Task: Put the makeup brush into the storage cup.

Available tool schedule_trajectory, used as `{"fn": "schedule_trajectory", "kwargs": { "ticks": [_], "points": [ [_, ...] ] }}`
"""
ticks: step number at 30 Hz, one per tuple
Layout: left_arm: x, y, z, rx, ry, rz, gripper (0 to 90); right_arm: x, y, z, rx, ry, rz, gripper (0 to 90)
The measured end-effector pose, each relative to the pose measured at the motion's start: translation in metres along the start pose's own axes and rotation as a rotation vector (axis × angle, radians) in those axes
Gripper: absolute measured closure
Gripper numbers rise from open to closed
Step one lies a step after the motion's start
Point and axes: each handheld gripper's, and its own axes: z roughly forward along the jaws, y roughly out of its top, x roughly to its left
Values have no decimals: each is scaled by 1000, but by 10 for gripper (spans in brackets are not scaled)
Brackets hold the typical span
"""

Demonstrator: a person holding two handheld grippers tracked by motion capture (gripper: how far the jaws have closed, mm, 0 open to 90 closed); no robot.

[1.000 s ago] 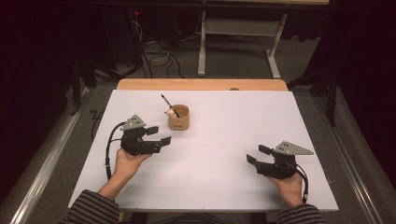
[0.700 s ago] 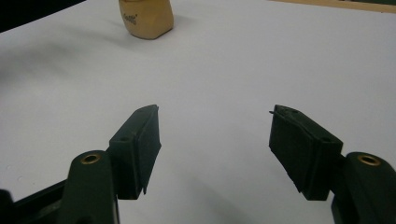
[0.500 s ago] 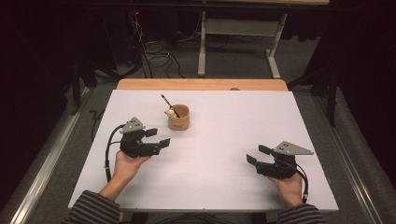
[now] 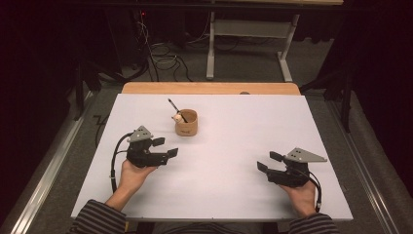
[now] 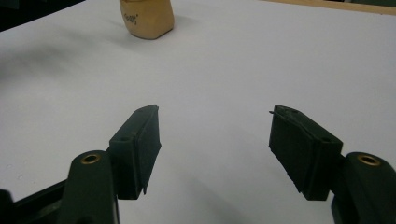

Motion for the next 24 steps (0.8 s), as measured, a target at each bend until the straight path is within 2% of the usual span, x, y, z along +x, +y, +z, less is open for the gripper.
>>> {"fn": "schedule_trajectory", "kwargs": {
  "ticks": [7,24],
  "points": [
    [2,-3,0,5,10,-5,301,0,0,0,1,-2,-5,351],
    [3,-8,7,48,42,23,302,1,0,1,4,-5,-8,351]
  ]
}}
